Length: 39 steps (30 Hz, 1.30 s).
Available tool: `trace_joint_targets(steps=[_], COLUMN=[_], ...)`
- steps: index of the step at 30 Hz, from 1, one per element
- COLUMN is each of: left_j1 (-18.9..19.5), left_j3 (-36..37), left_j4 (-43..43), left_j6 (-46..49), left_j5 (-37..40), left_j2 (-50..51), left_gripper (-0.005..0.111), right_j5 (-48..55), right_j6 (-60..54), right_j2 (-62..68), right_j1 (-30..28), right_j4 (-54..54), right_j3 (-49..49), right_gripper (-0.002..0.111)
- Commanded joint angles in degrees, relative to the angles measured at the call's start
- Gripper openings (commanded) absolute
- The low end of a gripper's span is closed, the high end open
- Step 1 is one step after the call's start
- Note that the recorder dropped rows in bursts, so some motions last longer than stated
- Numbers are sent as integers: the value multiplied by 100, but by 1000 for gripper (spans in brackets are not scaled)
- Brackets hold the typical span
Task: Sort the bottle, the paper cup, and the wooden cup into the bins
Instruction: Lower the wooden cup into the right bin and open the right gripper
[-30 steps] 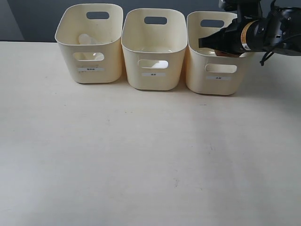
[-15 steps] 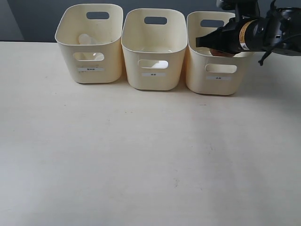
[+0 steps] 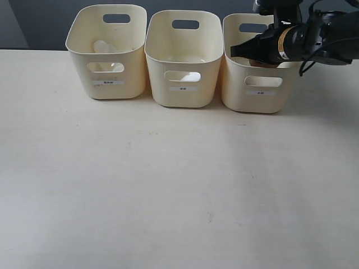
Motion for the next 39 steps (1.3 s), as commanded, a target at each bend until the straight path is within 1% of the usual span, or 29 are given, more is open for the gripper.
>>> trace_joint_targets(steps=[1,12,16,24,26,31,33,35,39], left_j1=[3,3,3,3,3,3,3,3,3], left_j3=[10,10,10,10,10,10,10,10,10], left_j4=[-15,-15,-15,-15,-15,-15,-15,-15,-15], left_j6=[-19,-19,-19,-19,-19,-19,-19,-19,-19], left_j5=[-37,-37,-37,-37,-37,-37,-37,-37,-37], left_j2=[-28,-28,-28,-28,-28,-28,-28,-28,-28], left_gripper=[0,0,0,0,0,0,0,0,0], right_j5=[76,149,-162,-294,-282,-231,-186,-121,-111], right_j6=[-9,-20,-20,-20,-20,-20,-20,-20,-20], right_j2=[44,224,276,276,276,276,276,276,276], right_j1=[-34,-34,-34,-34,-34,-34,-34,-34,-34], right_j4=[-7,-7,-91,-91,-91,-67,-53,-53,-53], right_j3=[-145,-146,-146,-146,-146,-134,-134,-134,-134], right_gripper=[-1,-1,-1,-1,4,34,41,44,45])
